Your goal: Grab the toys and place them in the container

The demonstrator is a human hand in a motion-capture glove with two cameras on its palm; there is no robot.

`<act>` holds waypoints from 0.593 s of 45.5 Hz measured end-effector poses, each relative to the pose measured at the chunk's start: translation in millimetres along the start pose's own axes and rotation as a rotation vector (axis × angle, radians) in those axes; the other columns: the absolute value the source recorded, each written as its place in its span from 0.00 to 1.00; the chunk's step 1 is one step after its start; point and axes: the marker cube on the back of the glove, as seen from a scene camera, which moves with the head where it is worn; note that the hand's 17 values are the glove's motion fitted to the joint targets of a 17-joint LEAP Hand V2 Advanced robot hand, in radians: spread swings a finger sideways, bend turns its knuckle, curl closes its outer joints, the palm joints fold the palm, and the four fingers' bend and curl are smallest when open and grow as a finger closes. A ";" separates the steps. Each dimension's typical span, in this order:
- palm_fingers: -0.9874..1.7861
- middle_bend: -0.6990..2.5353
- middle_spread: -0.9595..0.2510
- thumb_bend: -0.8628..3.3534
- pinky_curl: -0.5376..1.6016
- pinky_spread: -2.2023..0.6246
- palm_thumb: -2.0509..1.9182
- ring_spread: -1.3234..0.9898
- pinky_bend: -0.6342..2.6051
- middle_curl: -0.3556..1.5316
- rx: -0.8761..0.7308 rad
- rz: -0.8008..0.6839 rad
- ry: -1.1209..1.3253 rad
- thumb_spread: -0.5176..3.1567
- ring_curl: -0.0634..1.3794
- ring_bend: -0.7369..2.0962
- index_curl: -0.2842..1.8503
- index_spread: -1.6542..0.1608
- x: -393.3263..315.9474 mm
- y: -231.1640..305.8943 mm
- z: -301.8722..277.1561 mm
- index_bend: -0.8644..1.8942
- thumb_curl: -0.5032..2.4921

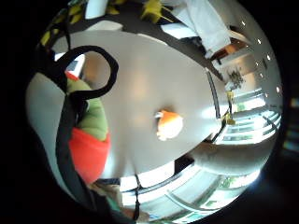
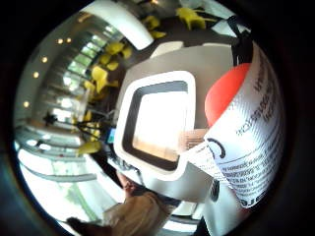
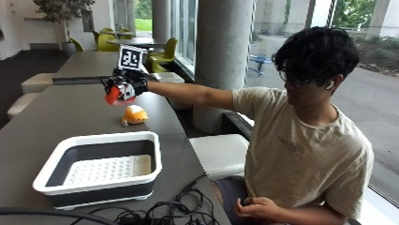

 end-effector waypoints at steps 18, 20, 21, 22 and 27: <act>0.63 0.39 0.45 0.24 0.48 0.63 0.71 0.32 0.49 0.50 -0.004 -0.153 -0.051 0.36 0.47 0.57 0.35 0.70 -165.0 -14.9 -20.3 0.46 0.48; 0.62 0.39 0.45 0.24 0.48 0.63 0.71 0.32 0.49 0.51 -0.005 -0.169 -0.061 0.36 0.48 0.57 0.36 0.70 -178.6 -19.6 -19.2 0.46 0.48; 0.62 0.39 0.44 0.24 0.48 0.63 0.70 0.32 0.49 0.51 -0.006 -0.175 -0.064 0.36 0.48 0.57 0.37 0.70 -186.0 -22.3 -18.5 0.46 0.48; 0.61 0.39 0.44 0.24 0.48 0.63 0.70 0.32 0.49 0.51 -0.007 -0.179 -0.064 0.36 0.48 0.57 0.37 0.70 -192.5 -24.8 -18.0 0.46 0.48; 0.60 0.39 0.44 0.24 0.48 0.63 0.70 0.32 0.50 0.53 -0.016 -0.197 -0.072 0.36 0.49 0.57 0.39 0.69 -212.1 -32.3 -15.4 0.46 0.49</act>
